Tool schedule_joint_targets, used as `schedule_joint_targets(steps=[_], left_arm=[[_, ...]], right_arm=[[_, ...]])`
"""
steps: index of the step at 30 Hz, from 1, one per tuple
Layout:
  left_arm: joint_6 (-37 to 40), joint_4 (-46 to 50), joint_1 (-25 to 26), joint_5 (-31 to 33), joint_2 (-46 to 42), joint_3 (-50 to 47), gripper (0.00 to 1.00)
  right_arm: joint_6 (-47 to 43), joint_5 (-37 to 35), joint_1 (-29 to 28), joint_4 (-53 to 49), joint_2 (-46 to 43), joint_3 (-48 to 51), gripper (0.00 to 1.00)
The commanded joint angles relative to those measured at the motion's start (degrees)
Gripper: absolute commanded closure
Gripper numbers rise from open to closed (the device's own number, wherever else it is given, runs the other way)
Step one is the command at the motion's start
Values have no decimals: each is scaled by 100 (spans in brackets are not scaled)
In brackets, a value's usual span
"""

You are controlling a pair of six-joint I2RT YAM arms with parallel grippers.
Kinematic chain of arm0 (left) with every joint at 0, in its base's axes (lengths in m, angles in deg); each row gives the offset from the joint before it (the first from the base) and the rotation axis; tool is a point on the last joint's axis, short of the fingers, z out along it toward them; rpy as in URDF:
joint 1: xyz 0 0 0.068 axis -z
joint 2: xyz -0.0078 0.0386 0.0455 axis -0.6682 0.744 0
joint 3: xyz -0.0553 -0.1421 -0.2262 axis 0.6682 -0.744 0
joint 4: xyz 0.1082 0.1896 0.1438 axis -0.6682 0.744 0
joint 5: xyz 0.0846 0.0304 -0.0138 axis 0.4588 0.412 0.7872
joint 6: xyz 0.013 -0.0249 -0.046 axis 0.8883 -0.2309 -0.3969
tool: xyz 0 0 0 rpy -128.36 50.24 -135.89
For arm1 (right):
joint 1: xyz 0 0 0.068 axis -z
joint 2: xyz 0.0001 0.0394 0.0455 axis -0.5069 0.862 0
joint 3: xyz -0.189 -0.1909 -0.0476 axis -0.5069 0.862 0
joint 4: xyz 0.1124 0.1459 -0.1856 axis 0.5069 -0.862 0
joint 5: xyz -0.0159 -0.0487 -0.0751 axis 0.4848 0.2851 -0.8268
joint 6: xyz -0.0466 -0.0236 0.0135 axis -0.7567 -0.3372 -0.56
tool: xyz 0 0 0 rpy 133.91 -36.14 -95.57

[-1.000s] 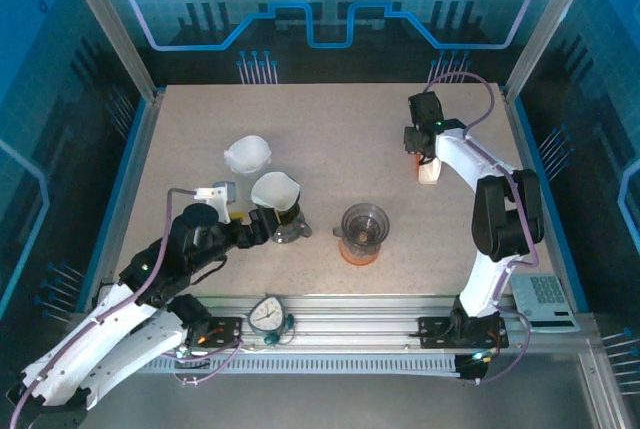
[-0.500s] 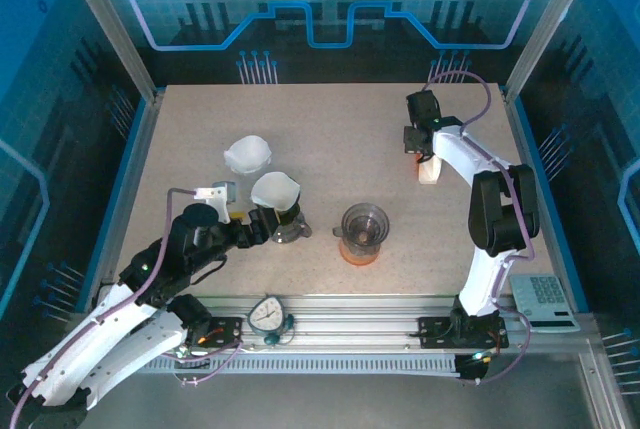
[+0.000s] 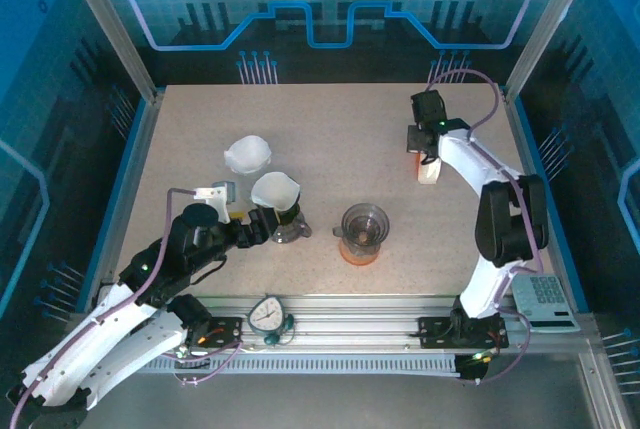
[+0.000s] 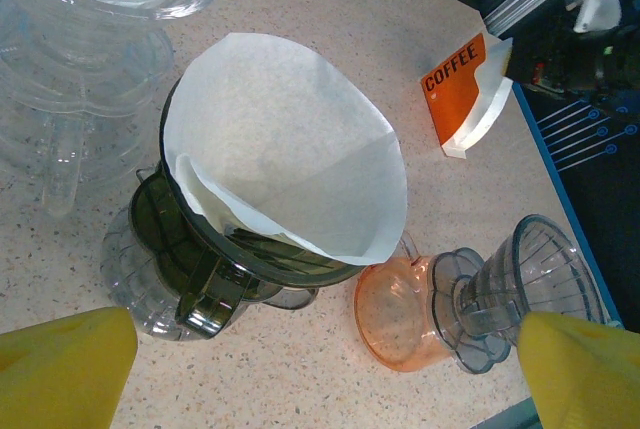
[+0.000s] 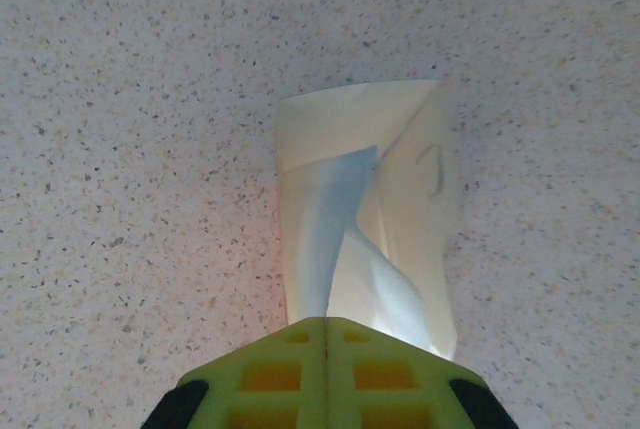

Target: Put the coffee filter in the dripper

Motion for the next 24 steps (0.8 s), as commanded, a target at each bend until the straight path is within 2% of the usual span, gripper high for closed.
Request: schedule_joint_targets(steps=[1, 5, 10, 13, 19, 24], left_arm=[[71, -96, -43, 61, 0, 90, 1], [59, -62, -47, 61, -7, 109, 1], [29, -26, -45, 49, -19, 144, 1], [10, 9, -44, 46, -20, 153, 1], [-29, 112, -51, 37, -62, 179, 1], [-37, 185, -50, 78, -137, 213, 1]], right_arm=[[106, -155, 12, 64, -533, 191, 100], [296, -61, -45, 104, -1167, 586, 100], [558, 89, -331, 323, -2443, 1427, 100], [726, 343, -562, 120, -3108, 1719, 100], [822, 801, -1219, -771, -4418, 1897, 100], [806, 1507, -1799, -1830, -4982, 1552, 100]])
